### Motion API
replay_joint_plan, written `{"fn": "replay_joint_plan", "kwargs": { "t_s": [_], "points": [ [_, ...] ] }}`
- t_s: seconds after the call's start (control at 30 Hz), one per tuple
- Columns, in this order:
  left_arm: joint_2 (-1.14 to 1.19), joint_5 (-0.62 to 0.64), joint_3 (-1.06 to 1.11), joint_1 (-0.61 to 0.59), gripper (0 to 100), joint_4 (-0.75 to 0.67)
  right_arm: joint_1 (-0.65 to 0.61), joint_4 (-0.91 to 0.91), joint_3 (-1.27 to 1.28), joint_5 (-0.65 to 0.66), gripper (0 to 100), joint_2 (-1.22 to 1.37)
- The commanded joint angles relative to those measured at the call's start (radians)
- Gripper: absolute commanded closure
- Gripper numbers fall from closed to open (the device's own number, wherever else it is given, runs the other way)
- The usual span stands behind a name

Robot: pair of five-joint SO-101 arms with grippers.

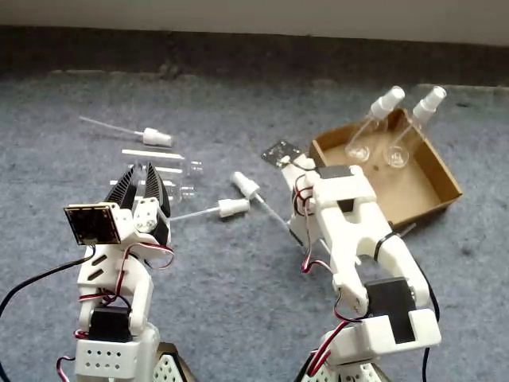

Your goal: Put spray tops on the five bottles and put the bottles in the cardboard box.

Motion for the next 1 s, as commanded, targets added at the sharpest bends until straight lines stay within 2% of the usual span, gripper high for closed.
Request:
{"fn": "replay_joint_plan", "kwargs": {
  "t_s": [0.0,0.23,0.43,0.57,0.73,0.97],
  "points": [
    [-0.013,-0.008,-0.038,0.016,97,-0.025,-0.005,0.008,-0.048,0.058,74.2,-0.013],
    [-0.013,-0.008,-0.038,0.016,97,-0.025,-0.005,0.008,-0.048,0.080,74.4,-0.010],
    [-0.013,-0.008,-0.038,0.016,97,-0.025,-0.005,0.008,-0.048,0.078,88.5,-0.010],
    [-0.013,-0.008,-0.038,0.016,97,-0.025,-0.005,0.008,-0.054,0.074,91.0,-0.016],
    [-0.013,-0.008,-0.038,0.016,97,-0.025,-0.012,0.007,-0.058,-0.058,91.0,-0.056],
    [-0.013,-0.009,-0.041,0.016,97,-0.025,-0.021,0.007,-0.058,-0.196,91.0,-0.325]
  ]
}}
